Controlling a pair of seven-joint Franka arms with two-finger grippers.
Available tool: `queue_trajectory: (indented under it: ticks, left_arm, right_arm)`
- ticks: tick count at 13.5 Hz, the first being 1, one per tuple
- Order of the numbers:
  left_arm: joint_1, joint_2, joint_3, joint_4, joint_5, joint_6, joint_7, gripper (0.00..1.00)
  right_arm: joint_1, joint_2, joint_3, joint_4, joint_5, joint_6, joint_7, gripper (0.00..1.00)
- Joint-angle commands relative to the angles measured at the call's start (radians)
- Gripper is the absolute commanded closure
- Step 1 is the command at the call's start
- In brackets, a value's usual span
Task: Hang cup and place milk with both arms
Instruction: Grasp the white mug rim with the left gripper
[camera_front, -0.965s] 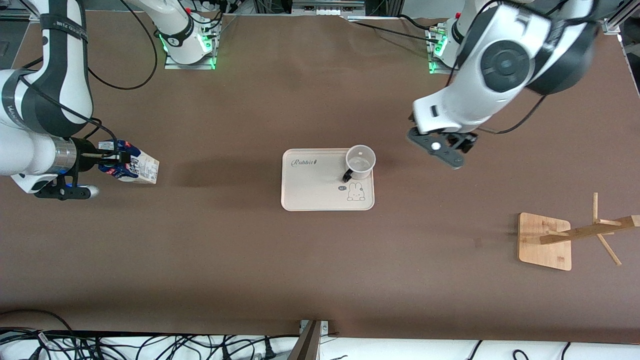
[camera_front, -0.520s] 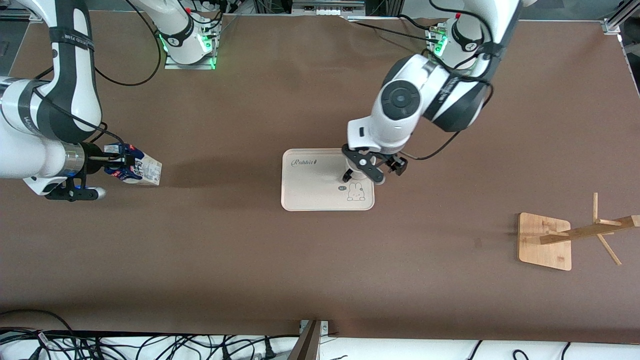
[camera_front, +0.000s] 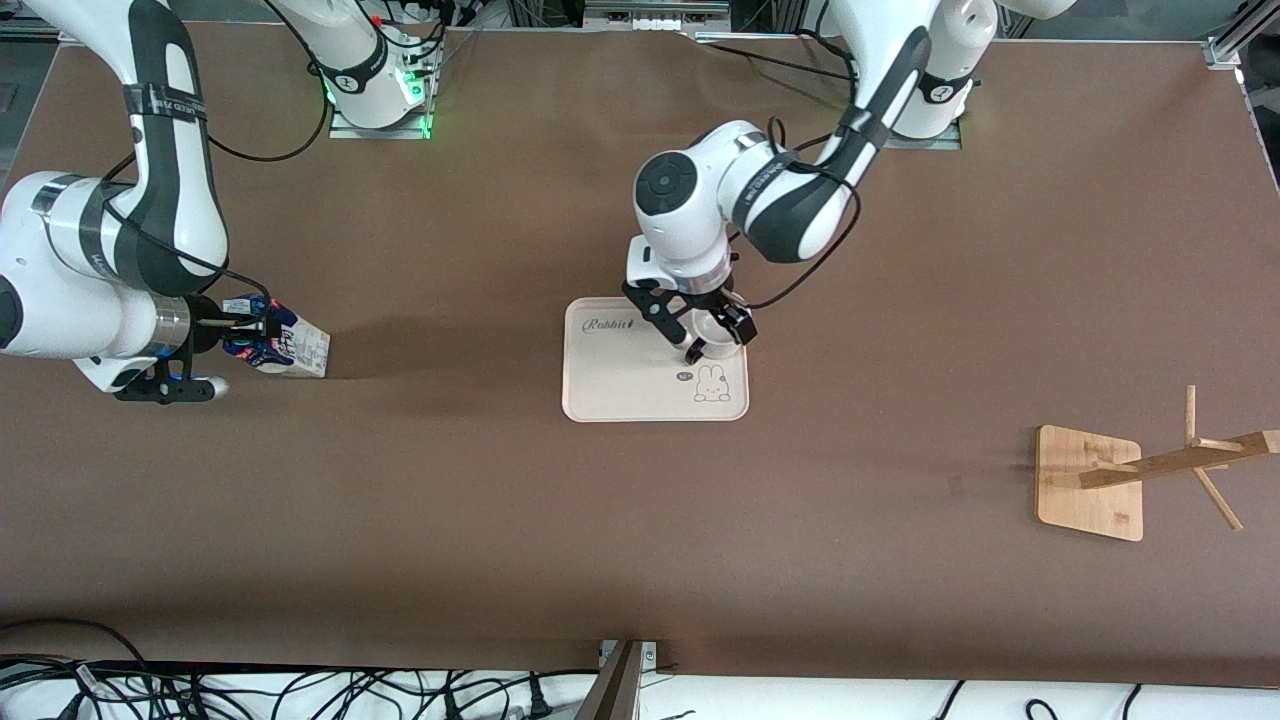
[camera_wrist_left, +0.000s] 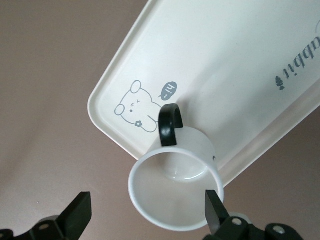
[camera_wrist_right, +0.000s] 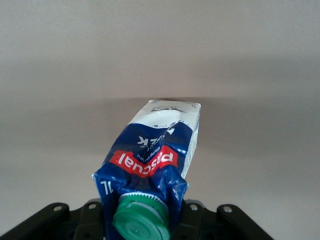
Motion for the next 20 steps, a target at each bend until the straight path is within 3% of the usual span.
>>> queue_trajectory:
  ticks: [1, 7, 8, 9, 10, 11, 12, 16, 20]
  left_arm:
    - [-0.023, 0.036, 0.011, 0.02, 0.046, 0.009, -0.026, 0.0]
    - [-0.063, 0.042, 0.012, -0.005, 0.049, 0.009, -0.029, 0.0]
    - [-0.069, 0.049, 0.012, -0.005, 0.049, 0.009, -0.032, 0.0]
    - [-0.075, 0.051, 0.012, -0.005, 0.052, 0.009, -0.032, 0.0]
    - [-0.076, 0.052, 0.011, -0.008, 0.063, 0.008, -0.038, 0.0]
    - [-0.077, 0.055, 0.011, -0.023, 0.065, 0.009, -0.061, 0.0]
    - [-0.077, 0.059, 0.011, -0.031, 0.066, 0.011, -0.088, 0.08]
    - [-0.078, 0.065, 0.011, -0.026, 0.068, 0.043, -0.113, 0.97]
    - [-0.1, 0.066, 0.011, -0.017, 0.066, 0.046, -0.181, 1.0]
  right_arm:
    - [-0.002, -0.02, 0.007, -0.062, 0.023, 0.064, -0.02, 0.65]
    - [-0.001, -0.017, 0.023, -0.088, 0.034, 0.116, -0.022, 0.64]
    - [0.001, -0.016, 0.023, -0.088, 0.034, 0.113, -0.022, 0.55]
    - [0.001, -0.014, 0.023, -0.086, 0.034, 0.112, -0.02, 0.21]
    - [-0.002, -0.014, 0.023, -0.085, 0.034, 0.11, -0.02, 0.0]
    - [-0.002, -0.016, 0.023, -0.082, 0.034, 0.106, -0.02, 0.0]
    - [-0.002, -0.016, 0.023, -0.077, 0.034, 0.103, -0.02, 0.0]
    - [-0.006, -0.033, 0.01, -0.057, 0.031, 0.072, -0.074, 0.0]
    - [-0.006, -0.051, -0.077, 0.074, 0.029, -0.095, -0.16, 0.0]
